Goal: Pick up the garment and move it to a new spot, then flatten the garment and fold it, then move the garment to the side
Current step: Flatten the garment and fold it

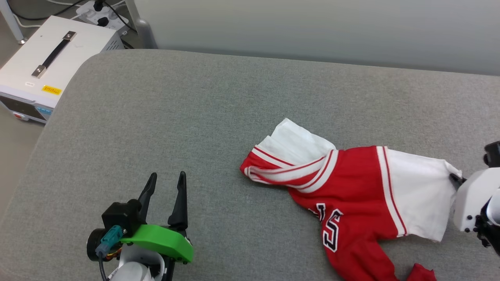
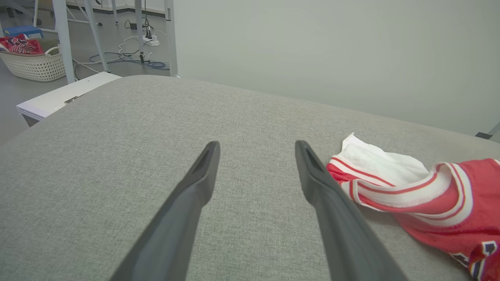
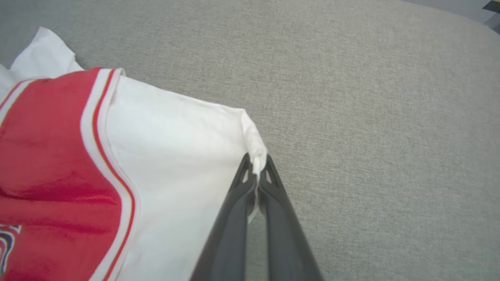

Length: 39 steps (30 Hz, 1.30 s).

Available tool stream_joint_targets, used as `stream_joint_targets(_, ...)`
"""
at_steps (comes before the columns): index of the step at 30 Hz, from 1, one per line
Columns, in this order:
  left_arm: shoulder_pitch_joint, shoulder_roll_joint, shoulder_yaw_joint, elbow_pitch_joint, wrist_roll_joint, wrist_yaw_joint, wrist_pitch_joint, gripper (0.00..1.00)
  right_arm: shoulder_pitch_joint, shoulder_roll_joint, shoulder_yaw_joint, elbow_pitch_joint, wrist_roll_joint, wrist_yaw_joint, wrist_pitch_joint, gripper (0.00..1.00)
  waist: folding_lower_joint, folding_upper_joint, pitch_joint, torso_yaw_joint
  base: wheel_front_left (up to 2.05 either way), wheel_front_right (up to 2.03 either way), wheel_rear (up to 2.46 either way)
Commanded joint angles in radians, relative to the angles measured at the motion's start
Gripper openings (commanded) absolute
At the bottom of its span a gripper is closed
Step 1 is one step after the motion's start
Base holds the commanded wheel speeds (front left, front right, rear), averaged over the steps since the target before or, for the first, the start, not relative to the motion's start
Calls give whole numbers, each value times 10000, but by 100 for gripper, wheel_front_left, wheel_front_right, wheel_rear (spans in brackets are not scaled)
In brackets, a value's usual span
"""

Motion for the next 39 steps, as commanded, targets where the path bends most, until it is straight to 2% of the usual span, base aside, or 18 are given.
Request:
stream_joint_targets(1,-198,-31,45,8,74,-50,-56,100,-26,43,-299,257,-68,-7,-158,0,0,0,55,10,0,0,0)
stream_joint_targets(11,-260,-86,153,77,131,-128,-57,100,407,501,-2475,2601,-691,-7,-1373,0,0,0,265,42,0,0,0)
stream_joint_targets(12,-216,-59,219,93,142,-117,-58,100,451,828,-2750,2878,-938,-7,-1684,32,0,0,253,-28,0,0,0)
stream_joint_targets(13,-198,-53,236,102,141,-117,-58,100,436,950,-2843,2914,-979,-7,-1856,89,0,0,241,-56,0,0,0)
stream_joint_targets(14,-184,-53,246,113,139,-119,-58,100,426,1037,-2906,2915,-1015,-7,-2034,100,0,0,222,-77,0,0,0)
stream_joint_targets(21,27,-5,264,229,121,-98,-56,100,556,1756,-3508,2031,-1580,-7,-4698,100,0,0,-251,-252,0,0,0)
stream_joint_targets(27,348,170,311,232,67,-20,50,100,1138,2298,-3105,813,-1998,-7,-6120,100,0,0,-791,-402,0,0,0)
stream_joint_targets(33,707,333,332,12,51,158,303,100,2041,2673,-2017,-720,-2003,-7,-6484,100,0,0,-1225,-541,0,0,0)
stream_joint_targets(39,941,476,311,-262,43,287,579,100,3067,2890,-1010,-2178,-1935,-7,-6252,100,0,0,-1422,-634,0,0,0)
